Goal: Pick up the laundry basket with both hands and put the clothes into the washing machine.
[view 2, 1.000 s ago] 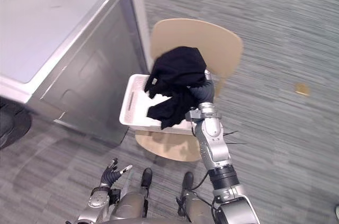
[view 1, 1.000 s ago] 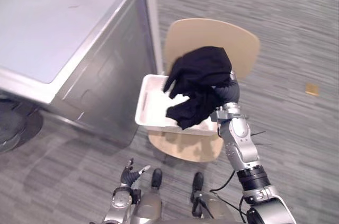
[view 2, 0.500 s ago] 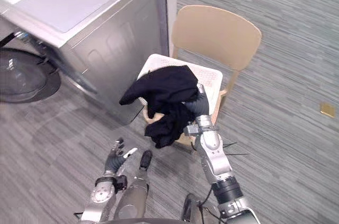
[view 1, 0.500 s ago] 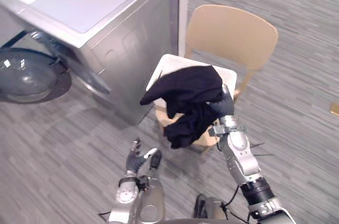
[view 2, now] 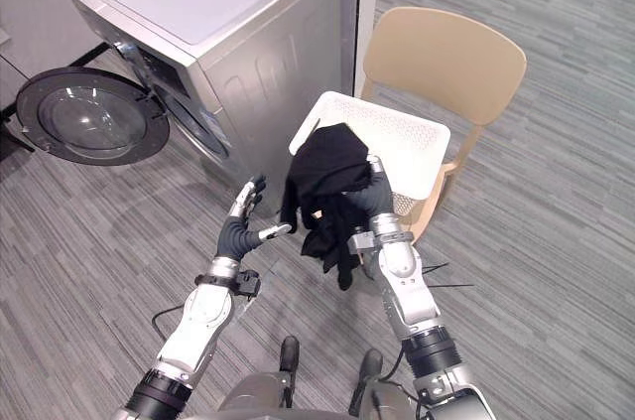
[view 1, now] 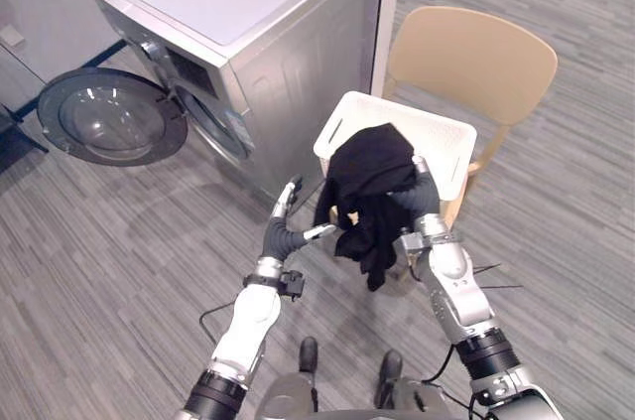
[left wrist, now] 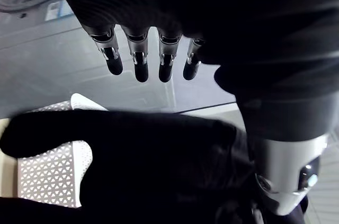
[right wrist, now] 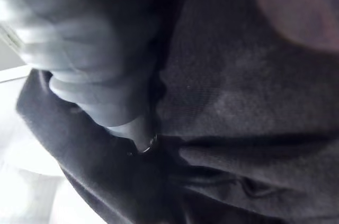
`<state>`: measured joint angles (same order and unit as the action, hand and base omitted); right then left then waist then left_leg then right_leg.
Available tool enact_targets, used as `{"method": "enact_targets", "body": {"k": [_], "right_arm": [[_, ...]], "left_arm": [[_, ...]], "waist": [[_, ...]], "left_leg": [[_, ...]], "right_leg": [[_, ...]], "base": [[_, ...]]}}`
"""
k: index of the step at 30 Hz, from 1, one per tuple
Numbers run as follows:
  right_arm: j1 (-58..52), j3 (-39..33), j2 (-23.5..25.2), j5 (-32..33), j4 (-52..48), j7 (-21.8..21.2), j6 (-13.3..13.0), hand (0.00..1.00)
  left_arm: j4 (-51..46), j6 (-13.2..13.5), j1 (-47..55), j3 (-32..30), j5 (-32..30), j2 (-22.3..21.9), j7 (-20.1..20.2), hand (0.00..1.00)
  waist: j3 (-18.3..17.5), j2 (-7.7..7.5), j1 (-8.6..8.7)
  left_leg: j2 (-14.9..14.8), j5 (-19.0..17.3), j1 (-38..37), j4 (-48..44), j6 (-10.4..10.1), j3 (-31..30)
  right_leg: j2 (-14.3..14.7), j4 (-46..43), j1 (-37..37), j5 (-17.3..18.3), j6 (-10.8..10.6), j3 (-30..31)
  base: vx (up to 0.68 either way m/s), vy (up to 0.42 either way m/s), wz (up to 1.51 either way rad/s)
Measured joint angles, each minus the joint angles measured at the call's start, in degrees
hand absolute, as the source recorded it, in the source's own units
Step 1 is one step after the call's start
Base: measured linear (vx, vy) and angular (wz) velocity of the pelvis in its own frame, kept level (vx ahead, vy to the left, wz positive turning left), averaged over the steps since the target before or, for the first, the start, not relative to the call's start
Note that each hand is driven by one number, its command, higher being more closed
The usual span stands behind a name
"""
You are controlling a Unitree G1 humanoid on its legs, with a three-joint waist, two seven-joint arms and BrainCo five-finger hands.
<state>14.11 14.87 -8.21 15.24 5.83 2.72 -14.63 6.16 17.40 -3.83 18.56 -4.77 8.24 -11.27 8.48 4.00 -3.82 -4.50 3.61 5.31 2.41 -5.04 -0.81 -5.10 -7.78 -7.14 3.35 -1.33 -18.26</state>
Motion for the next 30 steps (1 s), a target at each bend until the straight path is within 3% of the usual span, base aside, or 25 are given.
{"method": "enact_targets", "body": {"k": [6,12,13,21,22,30], "right_arm": [[0.3,6.1,2.9,4.9,0.0,-2.8,1.3,1.0],[0.3,8.9,3.1,10.8,0.0,-3.0,1.6,1.0],[0.3,9.6,3.1,11.7,0.0,-3.0,1.8,1.0],[0.6,12.2,1.5,20.8,0.0,-3.0,1.8,1.0],[1.0,12.9,0.7,21.2,0.0,-2.9,1.8,0.0],[2.4,13.8,0.1,20.6,0.0,-2.9,1.3,0.0]], "left_arm": [[4.7,-0.3,-6.5,5.7,-0.5,-0.3,-0.2,0.0],[6.6,-0.9,-8.0,6.6,-0.5,-0.1,-1.4,0.0],[7.4,-0.9,-8.2,6.7,-0.5,-0.1,-1.5,1.0],[8.0,-0.5,-8.6,8.2,-0.5,1.6,-3.0,1.0],[8.0,-0.5,-8.6,8.4,-0.3,1.6,-3.8,1.0],[8.0,-0.7,-8.6,8.0,0.8,1.6,-5.5,1.0]], "waist": [[-2.2,-0.3,0.09],[-4.4,-0.58,0.05],[-4.7,-0.71,-0.09],[-5.9,-1.91,-0.17],[-5.9,-1.91,-0.18],[-5.9,-1.91,-0.19]], "left_leg": [[0.3,0.9,-0.8,0.8,-0.1,-0.5],[-0.5,1.2,-1.1,0.9,-0.6,-0.6],[-0.6,1.3,-1.0,0.9,-0.8,-0.6],[-1.9,1.7,-1.1,1.3,-1.4,-0.8],[-2.1,1.8,-1.3,1.3,-1.5,-0.8],[-3.2,2.0,-1.6,1.3,-1.8,-0.7]], "right_leg": [[0.2,2.6,1.9,-1.4,-0.1,-0.5],[1.8,7.4,4.1,-4.0,0.7,-0.4],[2.1,8.1,4.4,-4.4,0.8,-0.4],[4.7,13.5,6.6,-7.6,2.4,-0.3],[4.9,13.5,6.8,-7.6,2.5,-0.4],[6.0,13.5,6.9,-7.8,2.7,-0.1]], "base": [[0.01,0.015,0.05],[0.0,0.0,-0.01],[-0.04,-0.013,-0.01],[-0.04,-0.013,-0.03],[0.0,0.0,0.0],[0.0,0.002,-0.01]]}}
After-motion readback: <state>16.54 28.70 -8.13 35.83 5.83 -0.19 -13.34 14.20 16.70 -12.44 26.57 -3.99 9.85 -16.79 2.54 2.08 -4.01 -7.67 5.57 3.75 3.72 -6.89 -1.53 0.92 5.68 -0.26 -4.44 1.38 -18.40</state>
